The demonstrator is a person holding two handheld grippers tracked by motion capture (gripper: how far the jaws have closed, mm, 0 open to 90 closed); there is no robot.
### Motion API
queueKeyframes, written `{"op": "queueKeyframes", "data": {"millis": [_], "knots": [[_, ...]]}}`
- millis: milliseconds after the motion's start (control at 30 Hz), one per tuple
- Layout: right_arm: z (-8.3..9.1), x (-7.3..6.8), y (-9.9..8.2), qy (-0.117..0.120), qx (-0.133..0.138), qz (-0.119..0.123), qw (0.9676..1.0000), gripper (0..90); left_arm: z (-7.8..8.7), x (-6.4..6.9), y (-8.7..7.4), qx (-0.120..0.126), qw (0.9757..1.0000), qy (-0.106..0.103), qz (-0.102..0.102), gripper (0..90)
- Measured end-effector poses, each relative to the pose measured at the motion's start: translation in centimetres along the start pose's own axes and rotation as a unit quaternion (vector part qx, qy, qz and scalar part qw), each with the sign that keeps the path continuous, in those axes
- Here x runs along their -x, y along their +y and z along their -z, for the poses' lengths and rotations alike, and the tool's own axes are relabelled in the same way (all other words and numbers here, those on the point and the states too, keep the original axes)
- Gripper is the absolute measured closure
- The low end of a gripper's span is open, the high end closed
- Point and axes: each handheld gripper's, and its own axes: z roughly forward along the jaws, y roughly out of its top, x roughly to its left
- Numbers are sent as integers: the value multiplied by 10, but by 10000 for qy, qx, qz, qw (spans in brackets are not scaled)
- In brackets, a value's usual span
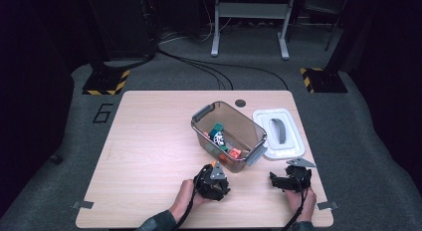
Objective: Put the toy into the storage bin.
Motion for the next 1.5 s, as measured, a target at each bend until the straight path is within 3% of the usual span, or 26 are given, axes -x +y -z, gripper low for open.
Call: {"op": "queueKeyframes", "data": {"millis": [467,867,1500], "knots": [[0,0,0,11,0,8,10000,46,35,-24,-3,151,9995,97,276,440],[0,0,0,-6,-19,65,10000,45,77,-52,-1,402,9967,305,636,440],[0,0,0,-14,-21,49,10000,43,123,-80,34,599,9947,548,637,440]]}}
